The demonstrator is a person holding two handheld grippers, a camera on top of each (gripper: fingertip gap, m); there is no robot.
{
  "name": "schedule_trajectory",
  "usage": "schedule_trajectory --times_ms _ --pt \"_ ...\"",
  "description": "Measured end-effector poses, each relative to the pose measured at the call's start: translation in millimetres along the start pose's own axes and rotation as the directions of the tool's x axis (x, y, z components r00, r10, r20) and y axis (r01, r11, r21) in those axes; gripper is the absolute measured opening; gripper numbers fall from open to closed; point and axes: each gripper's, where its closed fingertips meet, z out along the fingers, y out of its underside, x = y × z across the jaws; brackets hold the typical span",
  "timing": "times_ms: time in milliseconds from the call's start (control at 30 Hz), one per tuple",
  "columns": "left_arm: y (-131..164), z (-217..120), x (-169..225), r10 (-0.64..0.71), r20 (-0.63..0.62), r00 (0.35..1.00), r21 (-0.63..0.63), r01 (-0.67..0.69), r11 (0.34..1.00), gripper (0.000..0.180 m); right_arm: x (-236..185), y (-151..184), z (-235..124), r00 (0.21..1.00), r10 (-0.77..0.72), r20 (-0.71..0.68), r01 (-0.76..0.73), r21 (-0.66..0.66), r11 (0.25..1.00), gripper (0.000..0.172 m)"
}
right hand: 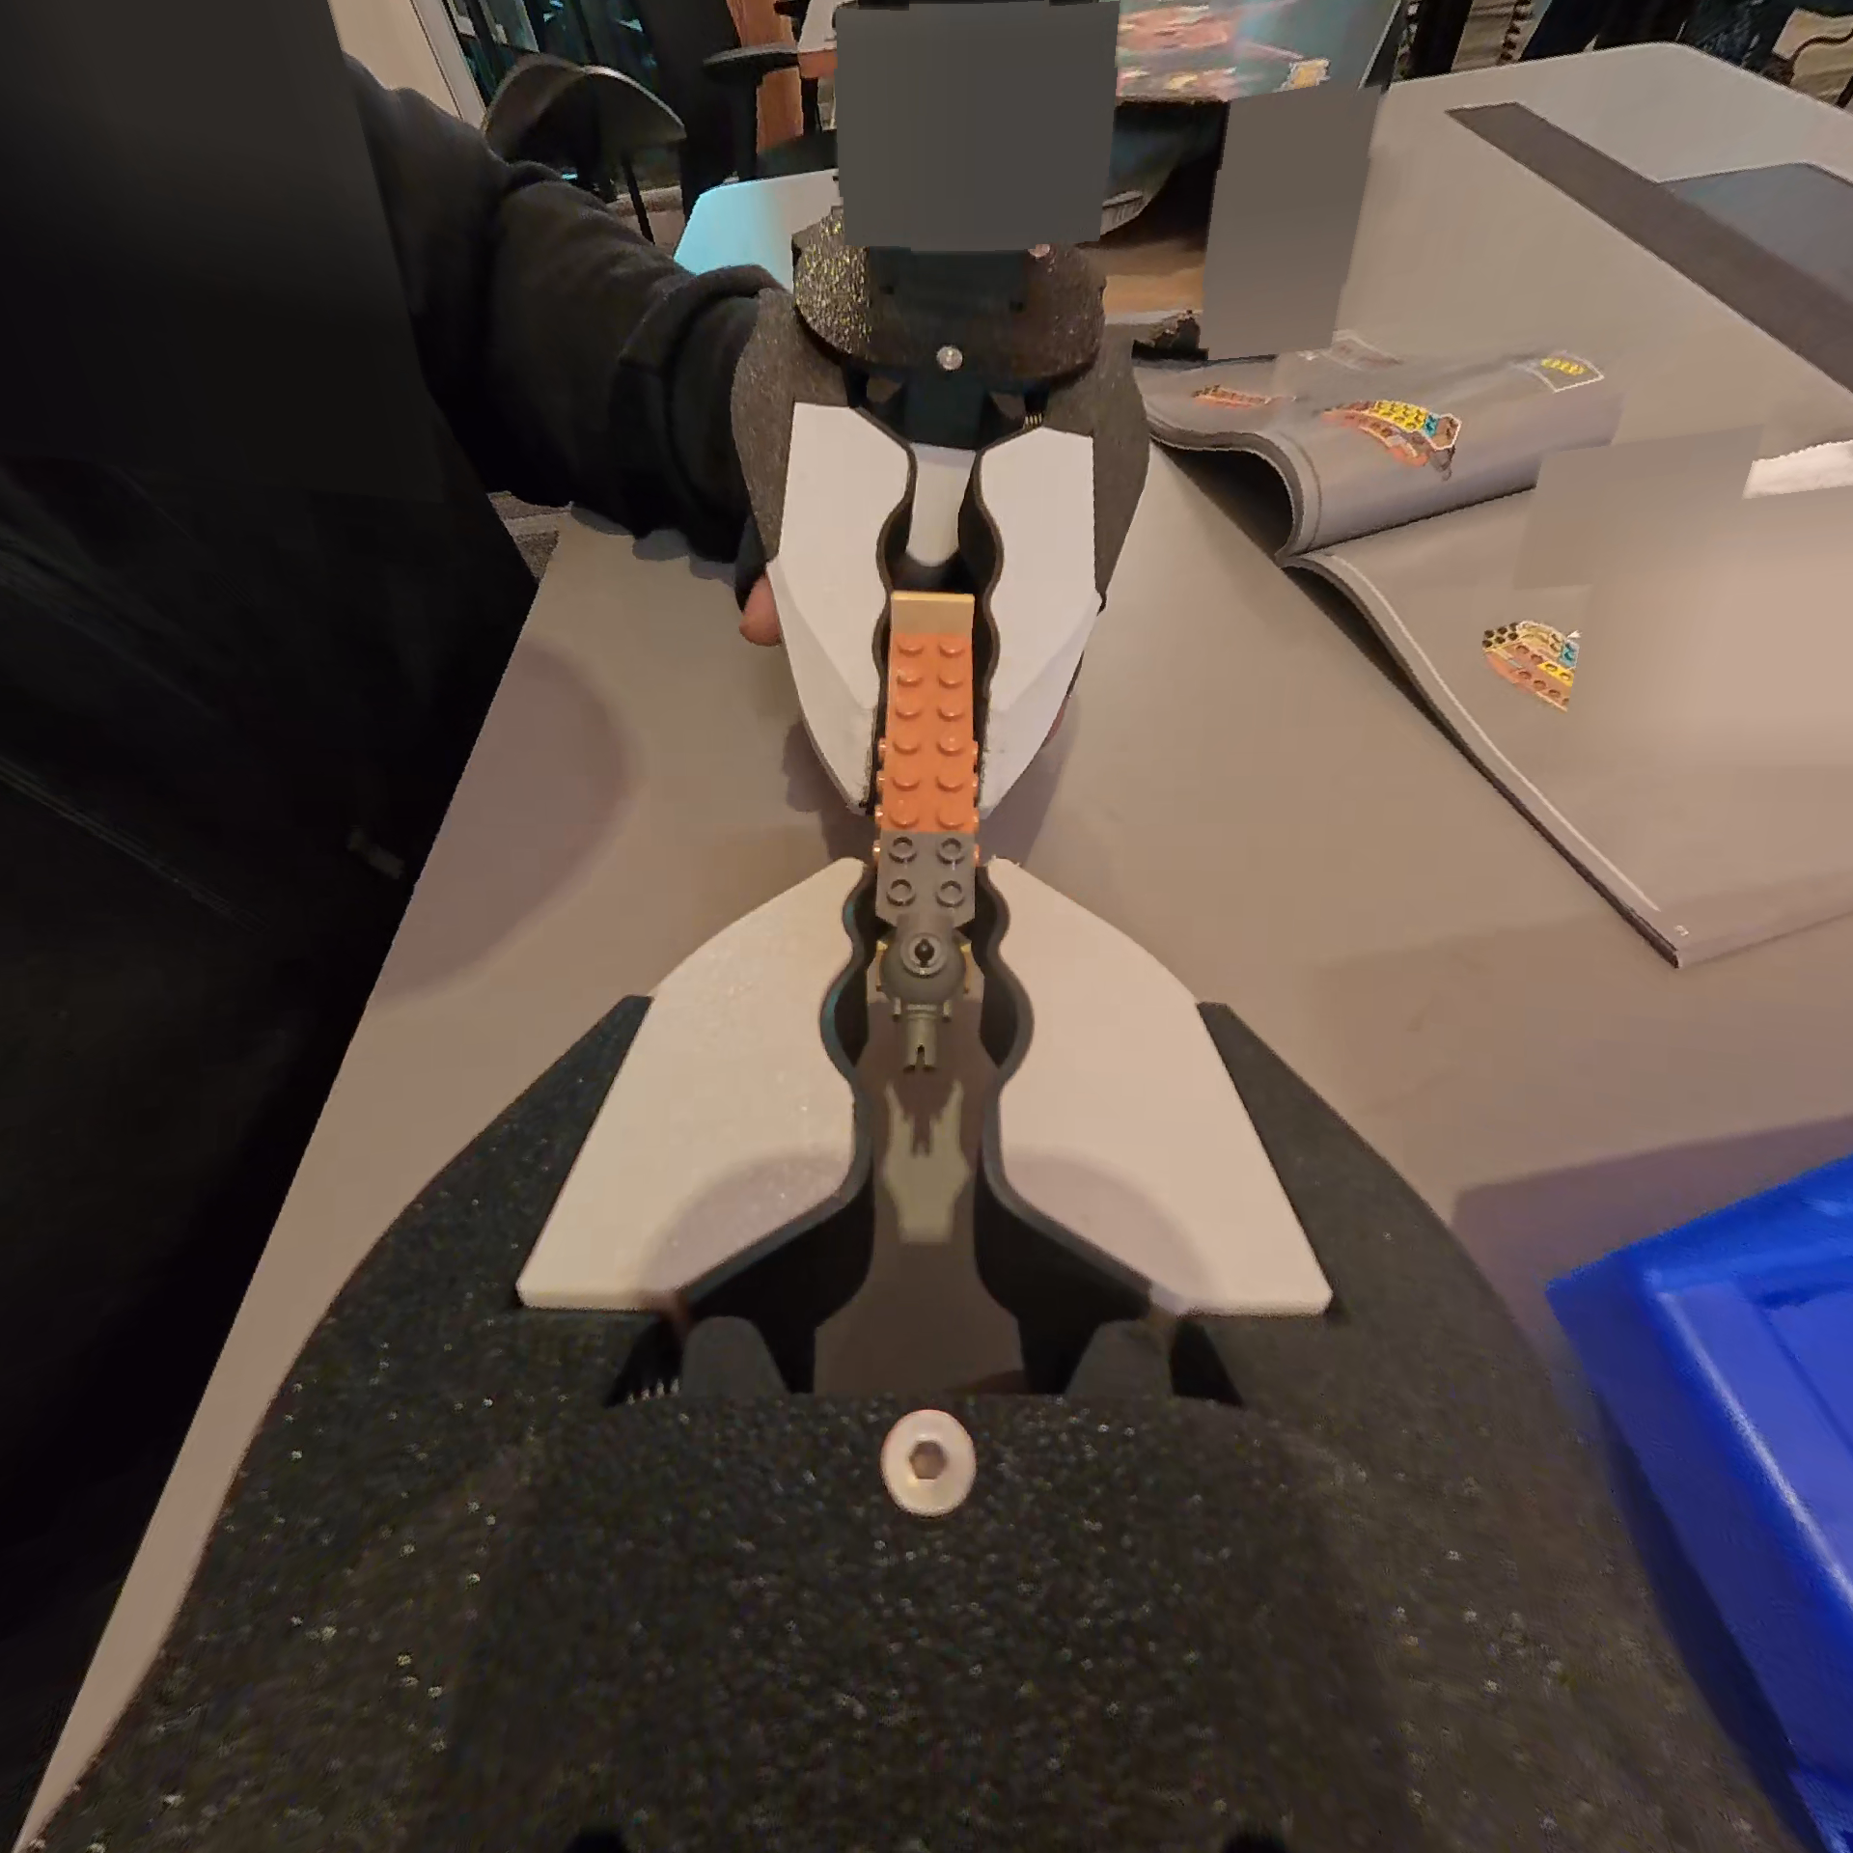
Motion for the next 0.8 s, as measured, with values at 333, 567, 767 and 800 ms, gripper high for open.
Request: schedule_trajectory --times_ms 333,567,767,800 --pt "-15 -3 -4 -0.051 0.009 0.999 0.111 0.050 0.993 0.018 9 -12 -5 0.960 -0.214 -0.181 0.213 -0.024 0.977 0.034" --pt "-13 -7 -20 -0.082 0.116 0.990 0.106 0.069 0.992 0.018 27 -29 -20 0.686 -0.562 -0.462 0.525 -0.221 0.822 0.051" --pt "-12 -13 -36 -0.098 0.257 0.961 0.084 0.079 0.993 0.018 29 -37 -14 0.355 -0.775 -0.523 0.623 -0.486 0.613 0.049" --pt "-12 -12 -37 -0.092 0.271 0.958 0.079 0.073 0.994 0.018 29 -36 -10 0.320 -0.794 -0.516 0.624 -0.516 0.587 0.049"
